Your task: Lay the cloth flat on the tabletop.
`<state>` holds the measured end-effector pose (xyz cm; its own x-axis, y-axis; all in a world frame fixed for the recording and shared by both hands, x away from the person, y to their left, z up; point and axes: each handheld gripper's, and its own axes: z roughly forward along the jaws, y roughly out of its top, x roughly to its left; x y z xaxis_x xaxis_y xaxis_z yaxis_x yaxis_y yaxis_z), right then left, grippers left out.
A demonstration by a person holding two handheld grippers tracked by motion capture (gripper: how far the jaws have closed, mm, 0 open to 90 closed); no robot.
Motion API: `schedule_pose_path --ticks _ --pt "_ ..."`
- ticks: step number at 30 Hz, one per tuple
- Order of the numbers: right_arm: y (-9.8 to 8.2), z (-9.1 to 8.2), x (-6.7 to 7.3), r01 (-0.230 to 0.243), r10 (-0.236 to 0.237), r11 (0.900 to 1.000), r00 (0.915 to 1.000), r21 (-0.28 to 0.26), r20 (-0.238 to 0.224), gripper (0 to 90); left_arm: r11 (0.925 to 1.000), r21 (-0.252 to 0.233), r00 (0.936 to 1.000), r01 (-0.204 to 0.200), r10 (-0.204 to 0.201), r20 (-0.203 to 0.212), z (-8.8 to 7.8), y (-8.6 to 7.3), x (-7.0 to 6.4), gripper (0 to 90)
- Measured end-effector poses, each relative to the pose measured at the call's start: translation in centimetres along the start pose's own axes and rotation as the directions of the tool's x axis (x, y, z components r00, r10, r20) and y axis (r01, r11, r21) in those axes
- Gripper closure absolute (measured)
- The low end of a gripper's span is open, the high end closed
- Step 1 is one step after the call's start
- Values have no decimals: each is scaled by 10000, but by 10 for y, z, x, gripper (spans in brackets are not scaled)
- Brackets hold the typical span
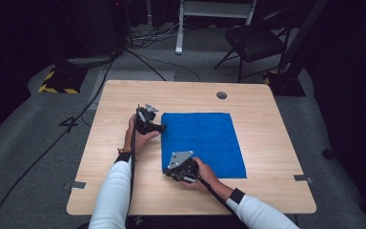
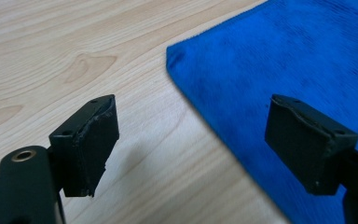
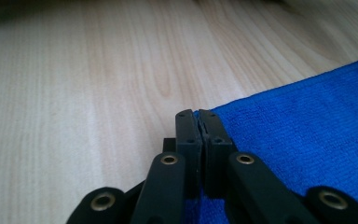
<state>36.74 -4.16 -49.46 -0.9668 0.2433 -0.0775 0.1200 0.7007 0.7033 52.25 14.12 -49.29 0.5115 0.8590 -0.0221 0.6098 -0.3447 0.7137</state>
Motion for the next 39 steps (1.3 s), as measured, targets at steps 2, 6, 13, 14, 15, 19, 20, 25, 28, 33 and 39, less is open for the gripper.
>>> schedule_pose_path --ticks 2,6,13,14,15,19,20,25,28,33,39 --pt "0 -1 4 77 -77 10000 10000 15 -43 879 9998 166 9999 80 -77 -147 7 4 -2 190" --pt "0 -1 9 179 -179 9998 9998 2 -78 879 9992 241 9988 307 -297 -381 16 10 -3 216" --pt "0 -2 15 362 -362 9993 9992 6 -173 879 9970 365 9964 685 -665 -523 21 11 4 227" --pt "0 -2 14 357 -357 9994 9991 -7 -212 879 9966 381 9961 725 -705 -529 21 11 4 219" --pt "-1 -2 14 307 -307 9995 9993 -27 -235 879 9965 369 9962 756 -738 -466 21 11 5 210" --pt "-1 -2 14 287 -288 9996 9993 -86 -220 879 9978 239 9970 626 -614 -474 21 9 4 197" --pt "-1 -2 14 337 -339 9994 9992 -79 -224 879 9974 251 9966 677 -665 -491 21 8 4 200" --pt "-1 -2 15 387 -388 9992 9991 -79 -145 880 9996 203 9997 199 -197 -128 16 7 0 359" --pt "-1 -2 15 377 -378 9993 9992 -89 -154 880 9996 264 9996 -24 17 279 13 7 -2 523" --pt "-1 -1 14 378 -380 9992 9992 -115 -154 880 9995 300 9980 -30 11 633 11 7 2 783" --pt "1 0 15 333 -334 9994 9994 -110 -95 881 9992 372 9968 -175 145 790 10 6 4 854"
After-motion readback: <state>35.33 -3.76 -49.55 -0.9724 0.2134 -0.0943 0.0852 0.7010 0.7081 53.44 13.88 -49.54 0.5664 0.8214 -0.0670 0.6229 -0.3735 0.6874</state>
